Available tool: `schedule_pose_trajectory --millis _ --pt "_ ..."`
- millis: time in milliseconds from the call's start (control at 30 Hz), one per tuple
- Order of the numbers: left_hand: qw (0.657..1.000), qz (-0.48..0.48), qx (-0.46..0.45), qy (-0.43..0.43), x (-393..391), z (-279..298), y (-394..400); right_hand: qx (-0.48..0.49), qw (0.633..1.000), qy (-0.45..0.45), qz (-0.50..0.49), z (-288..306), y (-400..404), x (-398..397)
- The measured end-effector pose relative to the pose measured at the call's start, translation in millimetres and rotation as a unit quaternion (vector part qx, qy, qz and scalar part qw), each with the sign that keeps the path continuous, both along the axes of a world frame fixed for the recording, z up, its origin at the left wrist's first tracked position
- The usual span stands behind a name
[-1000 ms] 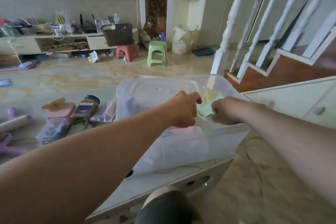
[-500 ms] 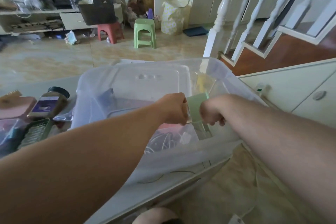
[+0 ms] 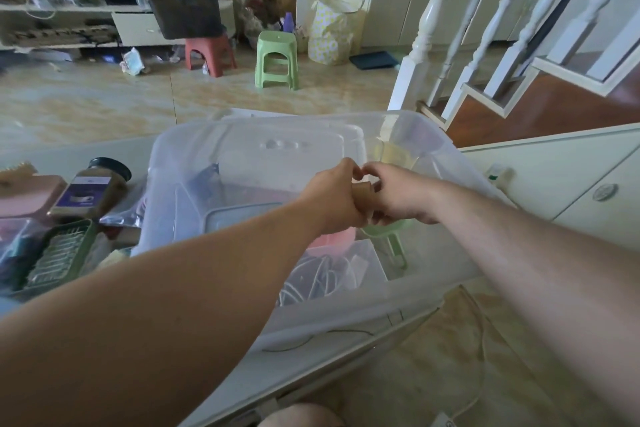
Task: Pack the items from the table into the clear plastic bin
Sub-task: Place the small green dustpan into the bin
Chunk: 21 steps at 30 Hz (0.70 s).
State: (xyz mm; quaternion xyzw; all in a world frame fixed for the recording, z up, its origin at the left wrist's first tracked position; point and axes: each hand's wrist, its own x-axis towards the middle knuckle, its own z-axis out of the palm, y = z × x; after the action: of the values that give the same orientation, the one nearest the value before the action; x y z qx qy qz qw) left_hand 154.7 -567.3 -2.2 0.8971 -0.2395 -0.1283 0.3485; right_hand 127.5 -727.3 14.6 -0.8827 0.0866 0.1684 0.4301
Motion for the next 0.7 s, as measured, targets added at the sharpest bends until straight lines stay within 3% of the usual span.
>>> schedule_pose_trajectory --millis 100,200,300,433,600,700 --pt "0.997 -0.033 0.063 0.009 2.9 -5.9 6.9 -0.153 0.988 0.019 0.033 5.3 0.2 -3.8" --pt "0.993 -0.027 0.115 -0.002 9.0 -10.2 15.6 -0.336 0.923 0.151 0.107 -2.9 -0.1 -6.0" --pt "0.991 -0.062 0.115 0.034 7.7 -7.4 21.7 -0.315 0.902 0.280 0.096 -23.7 -7.4 -7.1" --pt "0.968 -0.201 0.141 0.053 -12.1 4.6 18.3 -0.246 0.917 0.310 0.042 -31.9 -11.4 -8.8" --pt "0.923 -0.288 0.256 -0.007 -18.6 6.5 10.3 -0.351 0.858 0.348 0.142 -31.0 -17.5 -10.5" --pt "0.900 -0.308 0.309 -0.020 -24.4 11.3 5.7 -0.297 0.862 0.384 0.144 -28.4 -7.3 -14.7"
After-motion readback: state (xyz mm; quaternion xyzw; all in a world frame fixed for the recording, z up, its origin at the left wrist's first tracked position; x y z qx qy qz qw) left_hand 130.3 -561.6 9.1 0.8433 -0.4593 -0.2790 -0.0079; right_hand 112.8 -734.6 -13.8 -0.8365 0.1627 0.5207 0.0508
